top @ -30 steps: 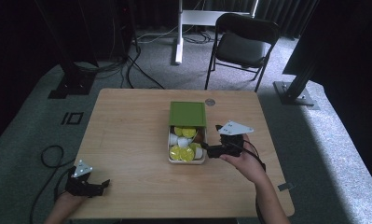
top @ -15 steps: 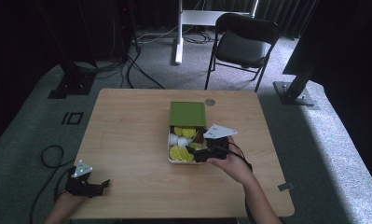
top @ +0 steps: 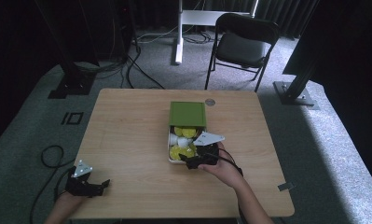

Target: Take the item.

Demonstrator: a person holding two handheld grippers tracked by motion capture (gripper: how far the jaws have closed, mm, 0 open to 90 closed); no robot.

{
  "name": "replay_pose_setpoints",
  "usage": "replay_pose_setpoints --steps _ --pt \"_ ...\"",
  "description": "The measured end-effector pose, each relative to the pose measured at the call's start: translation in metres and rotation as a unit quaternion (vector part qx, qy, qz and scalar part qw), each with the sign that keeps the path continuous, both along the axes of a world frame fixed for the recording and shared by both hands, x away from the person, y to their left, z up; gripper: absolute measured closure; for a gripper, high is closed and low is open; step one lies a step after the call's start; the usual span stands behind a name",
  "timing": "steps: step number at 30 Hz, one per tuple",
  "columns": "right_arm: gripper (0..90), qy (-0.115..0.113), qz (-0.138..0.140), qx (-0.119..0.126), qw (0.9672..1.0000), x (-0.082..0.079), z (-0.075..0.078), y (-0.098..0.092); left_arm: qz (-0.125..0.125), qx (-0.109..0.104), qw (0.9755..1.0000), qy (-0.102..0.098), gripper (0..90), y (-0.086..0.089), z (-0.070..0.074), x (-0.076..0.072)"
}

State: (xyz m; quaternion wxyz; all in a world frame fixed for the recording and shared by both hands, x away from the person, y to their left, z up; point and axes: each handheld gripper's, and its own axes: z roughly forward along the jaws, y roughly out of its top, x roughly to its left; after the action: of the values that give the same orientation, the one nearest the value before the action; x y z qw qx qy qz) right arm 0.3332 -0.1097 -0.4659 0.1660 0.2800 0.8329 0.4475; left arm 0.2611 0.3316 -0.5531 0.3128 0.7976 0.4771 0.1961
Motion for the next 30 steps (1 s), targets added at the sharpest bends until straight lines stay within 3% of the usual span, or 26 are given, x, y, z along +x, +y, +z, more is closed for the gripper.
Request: replay_pose_setpoints --steps 12,22,30 --pt "18.8 0.012 0.002 -0.025 0.9996 -0.003 -0.024 0.012 0.000 0.001 1.0000 0.000 0.5 0.000 0.000 0.000" --pt "23.6 -0.013 -0.001 -0.050 0.9987 -0.006 -0.030 0.018 0.000 0.000 1.0000 0.000 0.5 0.000 0.000 0.000" --pt "29.9 -0.034 -0.003 -0.088 0.9956 -0.005 -0.039 0.021 0.000 0.000 1.0000 0.000 0.5 0.000 0.000 0.000"
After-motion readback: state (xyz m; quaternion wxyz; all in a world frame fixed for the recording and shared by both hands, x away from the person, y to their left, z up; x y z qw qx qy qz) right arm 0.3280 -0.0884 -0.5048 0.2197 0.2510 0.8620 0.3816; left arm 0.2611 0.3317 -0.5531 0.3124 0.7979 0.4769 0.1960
